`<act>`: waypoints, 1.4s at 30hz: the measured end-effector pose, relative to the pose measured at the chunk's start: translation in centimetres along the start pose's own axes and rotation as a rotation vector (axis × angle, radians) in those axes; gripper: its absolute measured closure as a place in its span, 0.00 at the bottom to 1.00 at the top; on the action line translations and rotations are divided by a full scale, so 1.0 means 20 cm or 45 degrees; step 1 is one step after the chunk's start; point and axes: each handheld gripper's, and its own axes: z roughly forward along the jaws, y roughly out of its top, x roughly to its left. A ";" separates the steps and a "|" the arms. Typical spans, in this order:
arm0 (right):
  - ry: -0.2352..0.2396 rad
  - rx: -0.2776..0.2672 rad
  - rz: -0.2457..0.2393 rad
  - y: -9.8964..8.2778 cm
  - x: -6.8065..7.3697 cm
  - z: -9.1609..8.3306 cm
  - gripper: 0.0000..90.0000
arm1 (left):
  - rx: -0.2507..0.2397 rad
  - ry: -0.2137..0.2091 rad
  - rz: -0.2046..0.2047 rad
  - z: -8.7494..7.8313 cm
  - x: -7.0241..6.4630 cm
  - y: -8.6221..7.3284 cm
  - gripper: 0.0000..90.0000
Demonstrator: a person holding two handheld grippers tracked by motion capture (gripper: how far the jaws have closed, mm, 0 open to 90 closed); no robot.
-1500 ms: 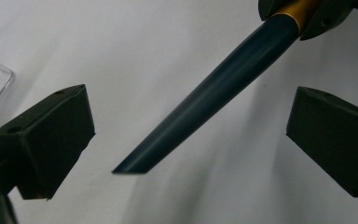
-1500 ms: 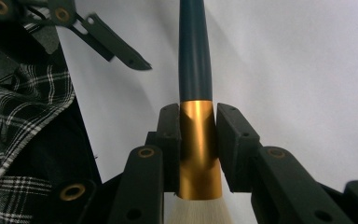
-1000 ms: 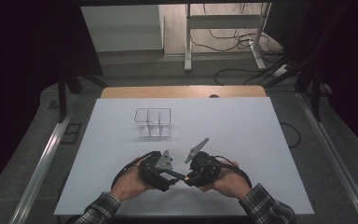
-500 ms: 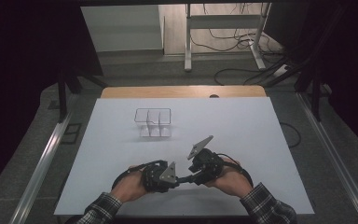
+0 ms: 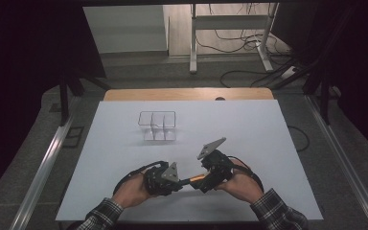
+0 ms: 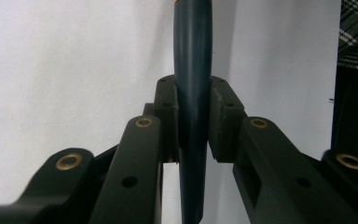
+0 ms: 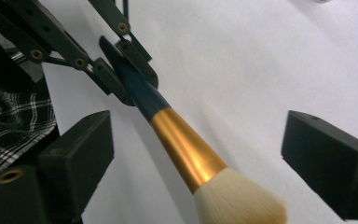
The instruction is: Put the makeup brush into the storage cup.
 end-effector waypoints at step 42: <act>0.048 -0.308 0.154 -0.17 -0.06 -0.09 0.00 | -0.283 0.056 -0.252 -0.15 0.05 -0.14 0.85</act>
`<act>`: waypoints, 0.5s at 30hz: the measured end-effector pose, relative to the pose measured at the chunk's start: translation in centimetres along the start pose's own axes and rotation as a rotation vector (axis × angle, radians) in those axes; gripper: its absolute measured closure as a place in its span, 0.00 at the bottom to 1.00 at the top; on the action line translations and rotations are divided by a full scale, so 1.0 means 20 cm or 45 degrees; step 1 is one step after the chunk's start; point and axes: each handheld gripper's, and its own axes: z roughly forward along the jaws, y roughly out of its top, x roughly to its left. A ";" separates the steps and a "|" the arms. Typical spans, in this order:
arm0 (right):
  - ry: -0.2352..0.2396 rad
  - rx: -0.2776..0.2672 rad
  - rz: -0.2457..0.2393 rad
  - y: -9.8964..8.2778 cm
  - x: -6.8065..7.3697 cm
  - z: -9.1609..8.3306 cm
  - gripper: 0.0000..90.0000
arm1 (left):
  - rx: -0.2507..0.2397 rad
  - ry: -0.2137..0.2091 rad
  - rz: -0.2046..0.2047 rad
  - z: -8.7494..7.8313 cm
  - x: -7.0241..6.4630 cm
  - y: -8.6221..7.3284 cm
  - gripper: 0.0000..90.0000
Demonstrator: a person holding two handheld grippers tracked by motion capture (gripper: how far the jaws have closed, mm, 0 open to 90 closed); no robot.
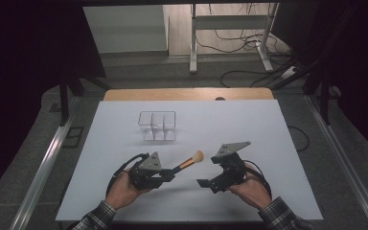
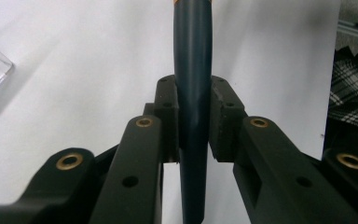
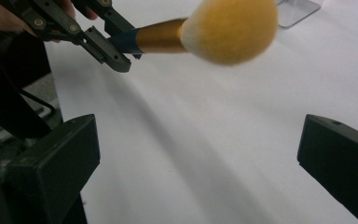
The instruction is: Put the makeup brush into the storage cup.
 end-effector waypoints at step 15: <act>0.059 -0.074 0.172 0.04 0.03 0.00 0.02 | -0.102 0.062 -0.013 0.01 -0.08 0.02 0.85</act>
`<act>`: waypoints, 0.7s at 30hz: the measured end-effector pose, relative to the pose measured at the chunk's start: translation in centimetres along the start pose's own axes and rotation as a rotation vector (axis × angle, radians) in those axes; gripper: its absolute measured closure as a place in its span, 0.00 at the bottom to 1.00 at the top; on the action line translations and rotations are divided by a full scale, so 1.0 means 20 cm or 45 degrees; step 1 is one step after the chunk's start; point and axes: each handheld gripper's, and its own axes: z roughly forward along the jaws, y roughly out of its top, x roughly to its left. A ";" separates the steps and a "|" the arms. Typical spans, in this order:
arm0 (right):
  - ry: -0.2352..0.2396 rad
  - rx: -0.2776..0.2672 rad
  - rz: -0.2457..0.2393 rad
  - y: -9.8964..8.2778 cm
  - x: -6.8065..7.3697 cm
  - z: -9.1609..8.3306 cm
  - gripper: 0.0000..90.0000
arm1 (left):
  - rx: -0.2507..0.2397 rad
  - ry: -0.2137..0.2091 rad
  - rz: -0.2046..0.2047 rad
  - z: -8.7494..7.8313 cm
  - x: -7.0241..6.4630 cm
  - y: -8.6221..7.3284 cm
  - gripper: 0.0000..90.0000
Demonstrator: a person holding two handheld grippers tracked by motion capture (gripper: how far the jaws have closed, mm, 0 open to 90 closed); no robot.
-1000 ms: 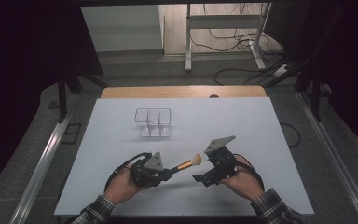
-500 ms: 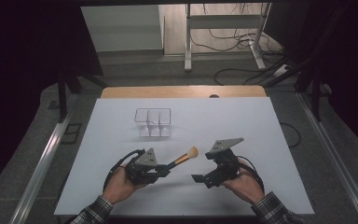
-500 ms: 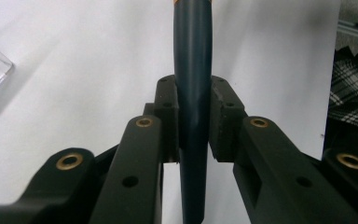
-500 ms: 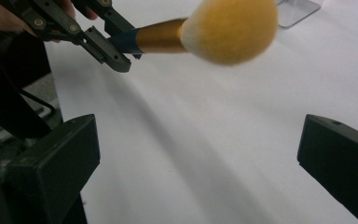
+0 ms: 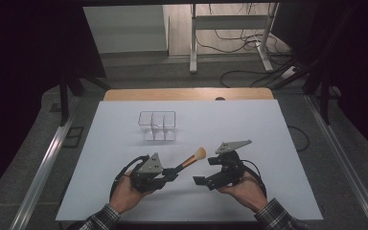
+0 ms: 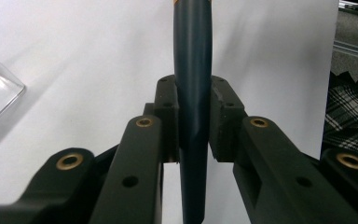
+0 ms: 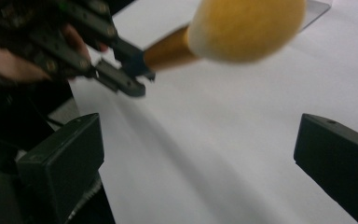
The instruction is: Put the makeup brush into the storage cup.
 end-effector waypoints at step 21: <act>0.017 -0.174 0.186 0.03 0.02 -0.01 0.42 | -0.003 0.014 0.050 0.05 -0.07 0.02 0.85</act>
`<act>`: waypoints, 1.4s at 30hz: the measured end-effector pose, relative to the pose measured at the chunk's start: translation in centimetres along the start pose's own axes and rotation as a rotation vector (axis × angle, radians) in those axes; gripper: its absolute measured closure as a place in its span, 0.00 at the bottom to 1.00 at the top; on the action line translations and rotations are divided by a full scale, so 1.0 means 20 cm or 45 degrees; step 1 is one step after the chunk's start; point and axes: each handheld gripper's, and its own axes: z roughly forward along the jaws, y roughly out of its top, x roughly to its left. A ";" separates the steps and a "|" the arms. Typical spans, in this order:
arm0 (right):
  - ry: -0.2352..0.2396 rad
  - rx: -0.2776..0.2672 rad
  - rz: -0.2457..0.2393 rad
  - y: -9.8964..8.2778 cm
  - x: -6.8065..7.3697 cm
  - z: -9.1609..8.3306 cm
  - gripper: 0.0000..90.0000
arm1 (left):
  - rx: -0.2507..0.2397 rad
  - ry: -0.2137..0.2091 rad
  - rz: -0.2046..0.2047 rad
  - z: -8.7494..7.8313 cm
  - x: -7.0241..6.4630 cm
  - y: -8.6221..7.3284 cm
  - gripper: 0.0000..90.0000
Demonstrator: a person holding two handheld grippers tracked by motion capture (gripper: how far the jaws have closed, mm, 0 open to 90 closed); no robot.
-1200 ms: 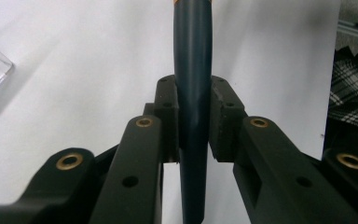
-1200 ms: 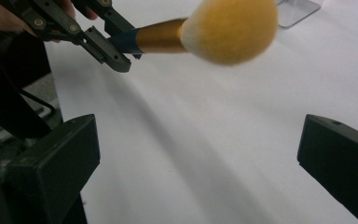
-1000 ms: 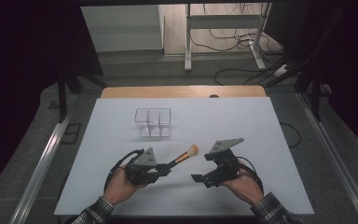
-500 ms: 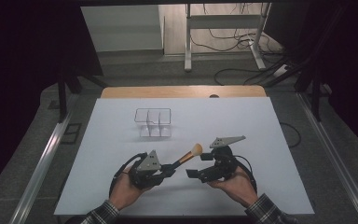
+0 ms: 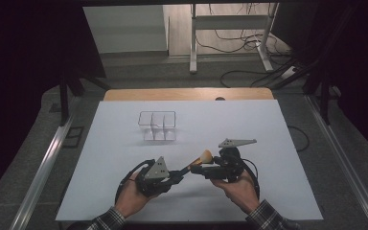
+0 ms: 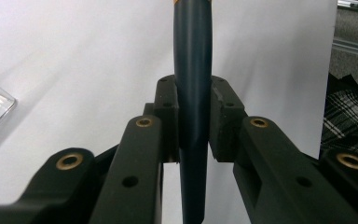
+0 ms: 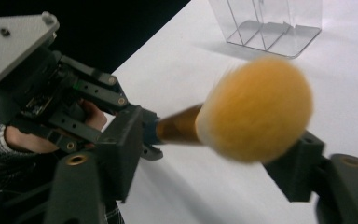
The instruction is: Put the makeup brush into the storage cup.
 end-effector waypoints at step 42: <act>-0.034 0.153 -0.230 0.03 0.13 0.05 0.79 | 0.110 -0.038 0.103 0.06 -0.01 0.07 0.82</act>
